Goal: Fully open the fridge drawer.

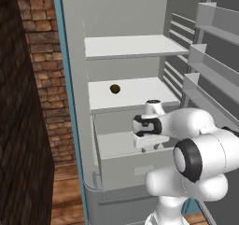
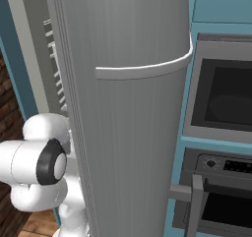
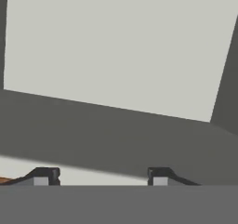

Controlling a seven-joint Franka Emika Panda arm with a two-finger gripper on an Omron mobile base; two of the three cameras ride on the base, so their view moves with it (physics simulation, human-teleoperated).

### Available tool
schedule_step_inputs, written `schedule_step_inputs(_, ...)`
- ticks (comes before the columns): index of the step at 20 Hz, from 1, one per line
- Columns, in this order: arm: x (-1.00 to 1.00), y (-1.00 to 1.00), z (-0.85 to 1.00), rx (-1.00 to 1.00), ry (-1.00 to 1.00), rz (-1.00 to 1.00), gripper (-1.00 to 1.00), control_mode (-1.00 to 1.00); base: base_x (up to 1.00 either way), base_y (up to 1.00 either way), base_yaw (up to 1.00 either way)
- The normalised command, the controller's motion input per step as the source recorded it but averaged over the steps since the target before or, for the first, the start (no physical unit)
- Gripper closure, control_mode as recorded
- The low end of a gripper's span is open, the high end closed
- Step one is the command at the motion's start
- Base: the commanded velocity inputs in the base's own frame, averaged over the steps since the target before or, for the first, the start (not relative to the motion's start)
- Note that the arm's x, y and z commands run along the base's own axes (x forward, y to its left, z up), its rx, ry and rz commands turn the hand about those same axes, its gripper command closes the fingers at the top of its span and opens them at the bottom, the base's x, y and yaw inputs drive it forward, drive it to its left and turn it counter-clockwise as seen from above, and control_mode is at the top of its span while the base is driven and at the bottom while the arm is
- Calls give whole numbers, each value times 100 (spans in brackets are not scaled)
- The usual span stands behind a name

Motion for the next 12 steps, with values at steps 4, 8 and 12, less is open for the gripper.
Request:
schedule_step_inputs(4, -100, -27, -58, 0, 16, 0, -100, -100, 0, 0, 0)
schedule_step_inputs(8, -97, -11, 6, 3, -11, 0, -100, -100, 0, 0, 0)
schedule_step_inputs(12, -92, -4, 54, 8, -36, 0, -100, -100, 0, 0, 0)
